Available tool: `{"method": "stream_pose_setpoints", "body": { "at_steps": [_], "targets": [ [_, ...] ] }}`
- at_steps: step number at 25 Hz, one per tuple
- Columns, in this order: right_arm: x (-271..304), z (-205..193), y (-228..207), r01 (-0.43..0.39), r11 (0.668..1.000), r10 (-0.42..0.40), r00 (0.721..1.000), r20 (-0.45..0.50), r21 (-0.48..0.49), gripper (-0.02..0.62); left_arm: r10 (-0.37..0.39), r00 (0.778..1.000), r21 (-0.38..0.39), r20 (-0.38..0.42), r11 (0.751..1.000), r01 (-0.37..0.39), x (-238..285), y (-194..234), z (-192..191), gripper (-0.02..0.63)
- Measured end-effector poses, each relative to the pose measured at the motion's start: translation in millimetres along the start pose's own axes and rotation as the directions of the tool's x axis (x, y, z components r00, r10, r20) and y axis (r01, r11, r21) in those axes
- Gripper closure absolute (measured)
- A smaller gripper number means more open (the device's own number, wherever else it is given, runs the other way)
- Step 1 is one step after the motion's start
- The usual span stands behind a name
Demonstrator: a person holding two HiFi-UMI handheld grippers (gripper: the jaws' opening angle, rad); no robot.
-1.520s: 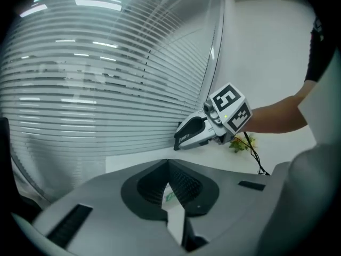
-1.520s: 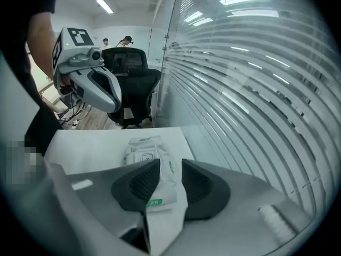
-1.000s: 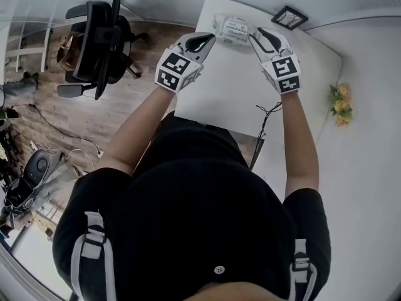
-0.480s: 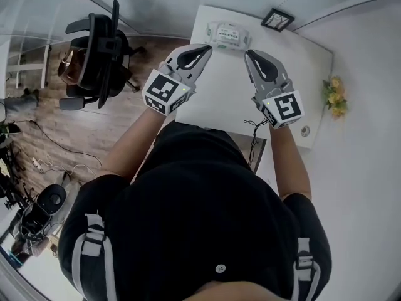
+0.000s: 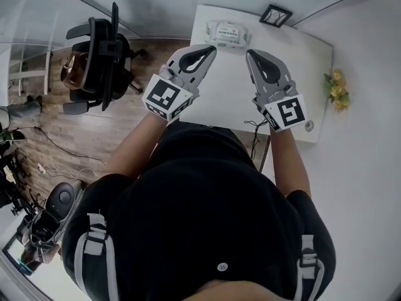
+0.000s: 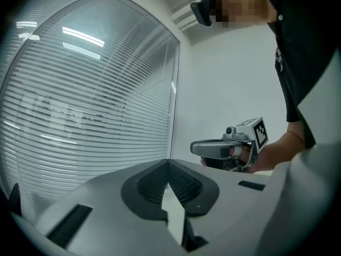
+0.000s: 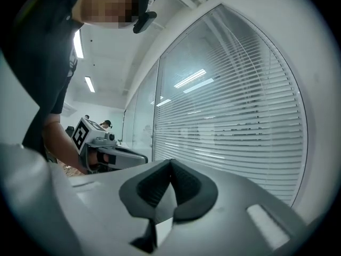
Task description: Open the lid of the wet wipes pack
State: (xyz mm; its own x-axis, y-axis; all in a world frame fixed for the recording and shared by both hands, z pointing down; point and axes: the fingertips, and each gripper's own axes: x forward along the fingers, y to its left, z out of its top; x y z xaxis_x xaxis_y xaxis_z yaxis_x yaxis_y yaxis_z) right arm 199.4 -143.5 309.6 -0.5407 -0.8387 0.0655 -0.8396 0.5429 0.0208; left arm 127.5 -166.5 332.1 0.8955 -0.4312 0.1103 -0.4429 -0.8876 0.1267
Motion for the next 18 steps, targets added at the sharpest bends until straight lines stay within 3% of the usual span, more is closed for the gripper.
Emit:
{"method": "stream_pose_setpoints", "body": {
  "at_steps": [18],
  "targets": [
    [7.5, 2.1, 4.6, -0.008, 1.000, 0.008, 1.000, 0.001, -0.017, 0.586, -0.002, 1.000, 0.010, 0.016, 1.000, 0.002, 2.9, 7.2, 7.6, 0.598]
  ]
}}
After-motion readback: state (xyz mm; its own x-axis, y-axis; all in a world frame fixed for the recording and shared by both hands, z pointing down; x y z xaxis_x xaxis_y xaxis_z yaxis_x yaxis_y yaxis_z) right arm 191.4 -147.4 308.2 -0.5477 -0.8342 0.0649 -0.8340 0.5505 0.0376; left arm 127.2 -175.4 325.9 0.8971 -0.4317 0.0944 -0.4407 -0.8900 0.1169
